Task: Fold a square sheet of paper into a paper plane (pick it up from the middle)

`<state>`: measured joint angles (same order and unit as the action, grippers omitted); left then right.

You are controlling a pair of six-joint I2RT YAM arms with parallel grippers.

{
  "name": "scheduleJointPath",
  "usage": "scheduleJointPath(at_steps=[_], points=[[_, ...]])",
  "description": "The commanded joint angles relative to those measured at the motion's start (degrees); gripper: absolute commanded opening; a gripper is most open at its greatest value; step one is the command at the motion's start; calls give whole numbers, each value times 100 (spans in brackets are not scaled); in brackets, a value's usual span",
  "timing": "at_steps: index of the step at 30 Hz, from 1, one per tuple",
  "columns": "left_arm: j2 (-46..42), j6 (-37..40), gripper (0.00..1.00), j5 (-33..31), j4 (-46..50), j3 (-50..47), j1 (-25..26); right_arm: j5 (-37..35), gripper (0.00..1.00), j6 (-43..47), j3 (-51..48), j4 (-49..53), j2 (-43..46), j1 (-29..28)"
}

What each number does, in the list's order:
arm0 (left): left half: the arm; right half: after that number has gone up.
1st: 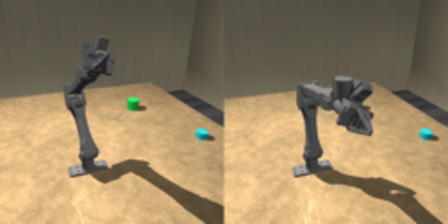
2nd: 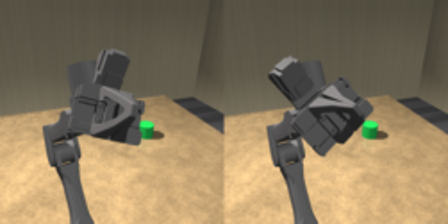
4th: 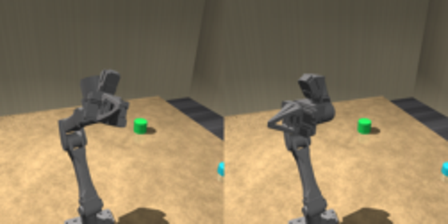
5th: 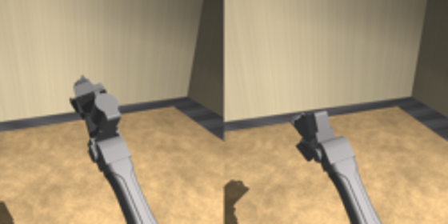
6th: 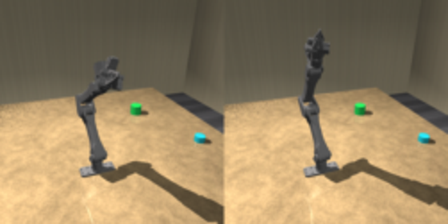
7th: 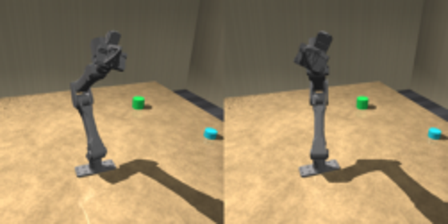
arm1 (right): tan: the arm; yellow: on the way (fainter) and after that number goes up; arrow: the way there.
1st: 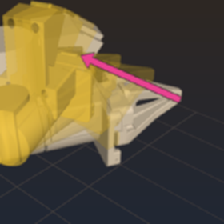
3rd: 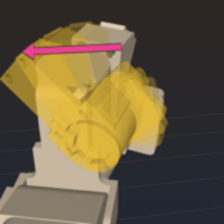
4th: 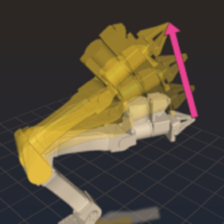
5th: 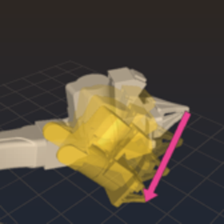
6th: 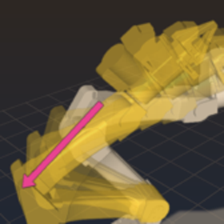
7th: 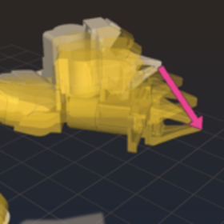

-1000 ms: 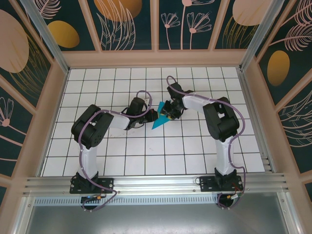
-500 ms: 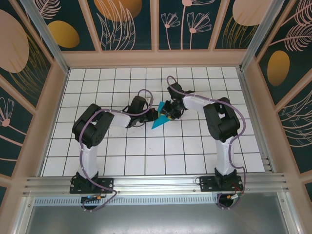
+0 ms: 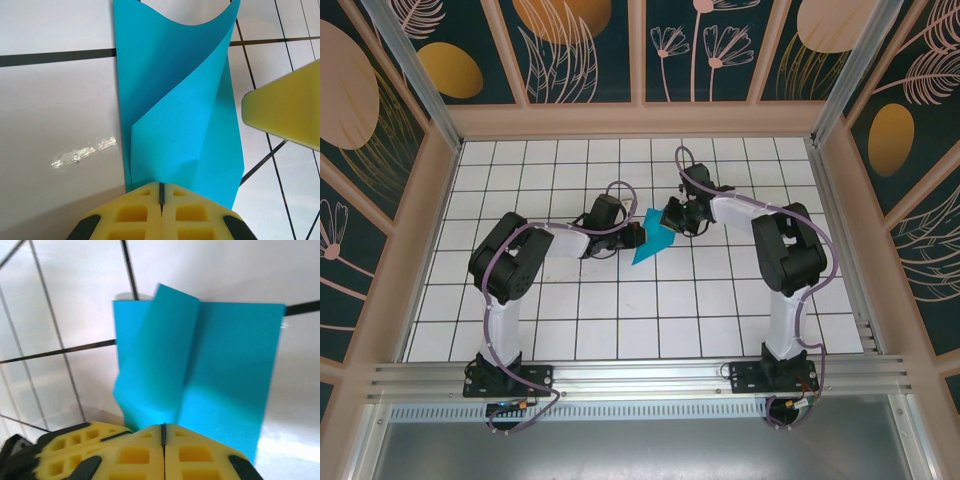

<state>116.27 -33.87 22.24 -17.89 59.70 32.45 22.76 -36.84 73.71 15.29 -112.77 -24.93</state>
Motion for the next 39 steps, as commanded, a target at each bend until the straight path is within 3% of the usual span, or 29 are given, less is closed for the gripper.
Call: scheduleJointPath(at_steps=[1, 12, 24, 28, 39], points=[[186, 115, 0, -71, 594, -9, -38, 621, 3, 472, -155, -479, 55, -32], [194, 22, 0, -35, 584, 24, -40, 897, 0, 661, -11, -439, -463, -82], [-96, -44, 4, 132, 589, 183, -46, 192, 0, 365, -403, -379, -640, -12], [-583, -279, 10, 27, 454, 292, -45, 93, 0, 224, -514, -391, -668, -3], [-983, -1136, 11, 237, -46, -169, 66, 9, 1, 45, -555, -377, -705, -12]])
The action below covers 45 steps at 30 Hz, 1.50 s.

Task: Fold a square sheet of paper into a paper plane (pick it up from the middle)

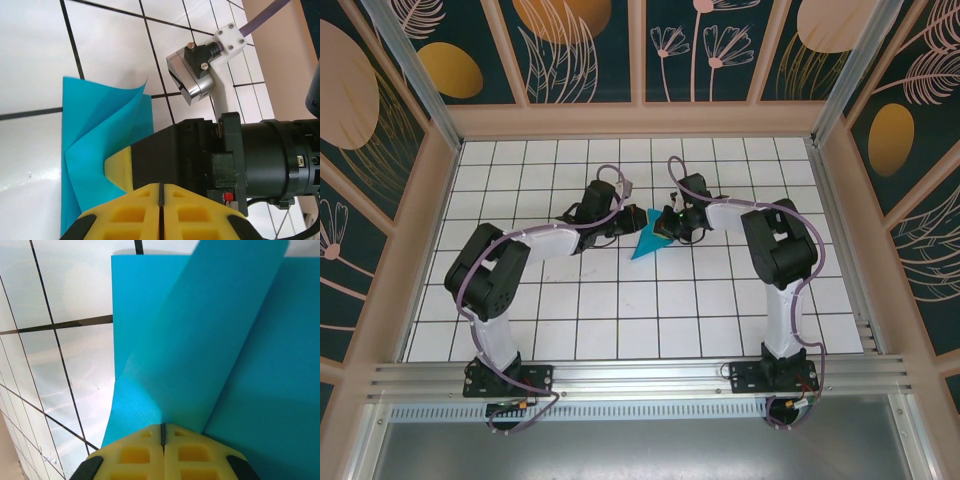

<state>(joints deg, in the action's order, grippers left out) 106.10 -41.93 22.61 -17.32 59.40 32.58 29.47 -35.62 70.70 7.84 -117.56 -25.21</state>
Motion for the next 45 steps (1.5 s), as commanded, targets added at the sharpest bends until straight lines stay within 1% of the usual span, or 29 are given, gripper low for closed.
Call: scheduleJointPath(at_steps=[1, 5, 9, 13, 19, 34, 39, 43, 45], points=[[66, -371, 11, 241, -129, -139, 93, -671, 1, -85, -249, 384, -232, 12], [279, -490, 10, 170, -44, -134, 177, -611, 1, -69, -249, 351, -225, 16], [525, -525, 8, -45, 126, -59, 173, -553, 1, 26, -225, 361, -242, 16], [692, -580, 6, -113, 182, -40, 174, -517, 1, 38, -215, 315, -225, 25], [761, -573, 4, -334, 429, -82, 179, -543, 2, -16, -182, 368, -251, 35], [876, -584, 2, -433, 729, -172, 172, -535, 1, -169, -222, 256, -200, 113], [917, -516, 0, -415, 873, -126, 176, -206, 2, -92, -160, 51, 20, 120], [947, -442, 0, -374, 975, -88, 178, 205, 2, 219, -115, -300, 340, 105], [973, -434, 0, -338, 989, -71, 178, 401, 2, 388, -45, -299, 374, 72]])
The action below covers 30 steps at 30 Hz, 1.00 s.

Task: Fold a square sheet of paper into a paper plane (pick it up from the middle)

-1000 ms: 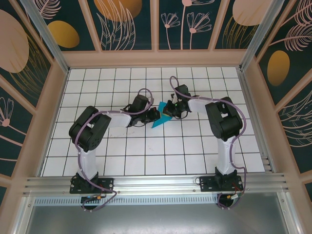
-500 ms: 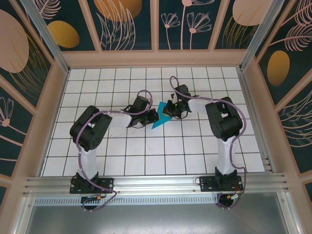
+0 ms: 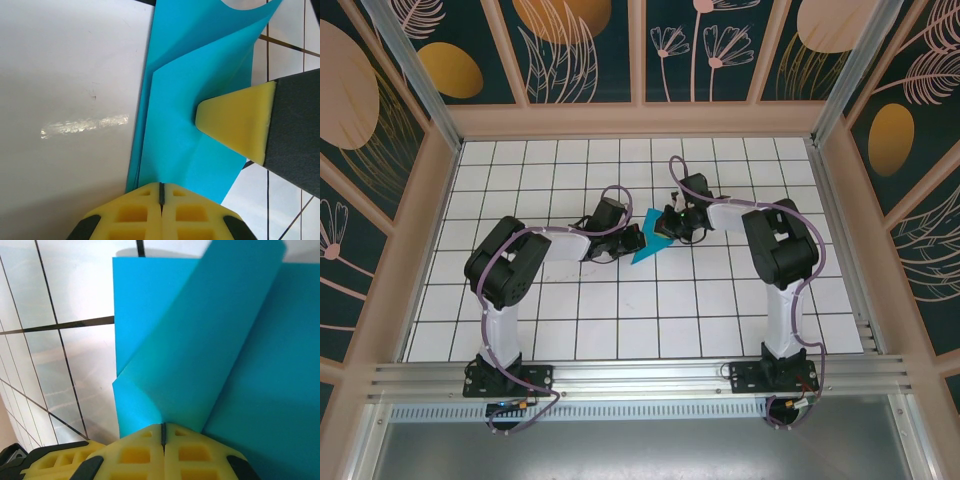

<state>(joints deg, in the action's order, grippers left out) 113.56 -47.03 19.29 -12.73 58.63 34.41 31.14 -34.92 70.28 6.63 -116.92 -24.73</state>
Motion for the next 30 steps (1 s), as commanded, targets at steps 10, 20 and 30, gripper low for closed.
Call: scheduleJointPath(at_steps=[10, 20, 30], points=[[228, 75, 0, -35, 579, -27, -6, 350, 2, 486, -137, -71, 133, -195], [219, 79, 0, -120, 743, -97, -7, -101, 1, 527, -186, 166, -174, -4], [192, 138, 0, -74, 851, -256, -6, -446, 1, 462, 197, -44, -439, 538]])
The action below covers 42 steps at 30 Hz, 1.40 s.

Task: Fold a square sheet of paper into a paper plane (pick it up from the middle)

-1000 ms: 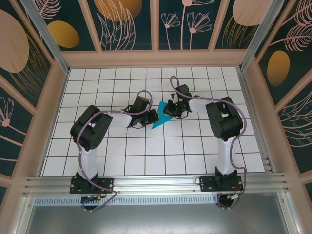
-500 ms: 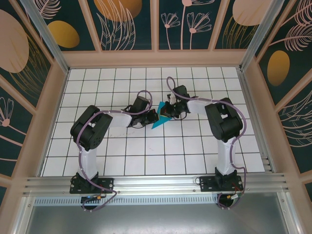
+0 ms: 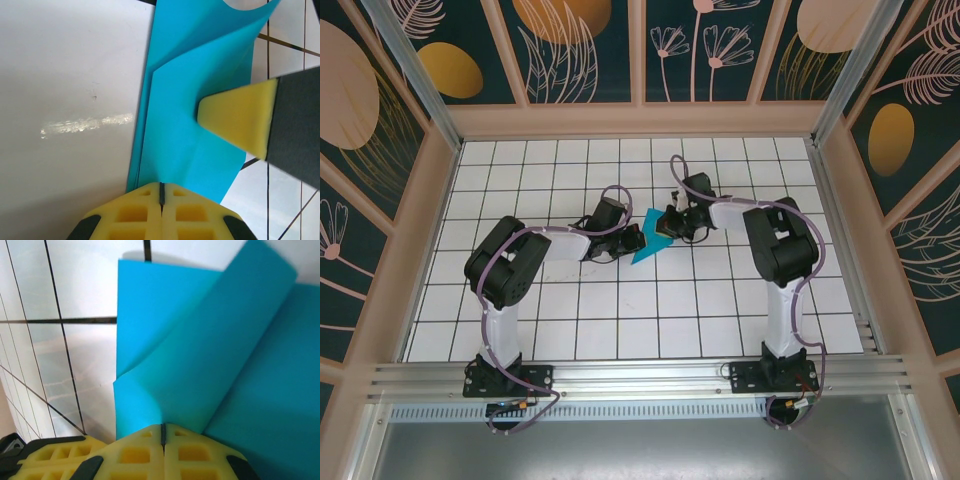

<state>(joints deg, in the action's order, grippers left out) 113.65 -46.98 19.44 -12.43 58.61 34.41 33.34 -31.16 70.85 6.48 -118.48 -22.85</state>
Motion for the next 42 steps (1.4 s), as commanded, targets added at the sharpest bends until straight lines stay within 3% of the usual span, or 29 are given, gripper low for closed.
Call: scheduleJointPath(at_steps=[1, 8, 14, 23, 34, 37, 42], points=[[184, 144, 0, -90, 821, -254, -8, -692, 1, 67, 171, -45, -314, 406], [200, 149, 0, -53, 777, -254, -5, -489, 1, 92, 283, -372, -28, 533], [204, 145, 0, -72, 783, -239, -10, 71, 2, 313, -106, -612, 414, 154], [218, 139, 0, -98, 821, -233, -5, 187, 2, 493, 122, -289, -150, -52], [229, 132, 0, 7, 829, -254, -11, -623, 1, 720, 1137, 259, -837, 864], [229, 143, 0, 7, 838, -254, -10, -524, 1, 723, 1490, 362, -904, 1077], [231, 146, 0, 8, 843, -219, -11, -261, 2, 853, 1577, 308, -305, 989]])
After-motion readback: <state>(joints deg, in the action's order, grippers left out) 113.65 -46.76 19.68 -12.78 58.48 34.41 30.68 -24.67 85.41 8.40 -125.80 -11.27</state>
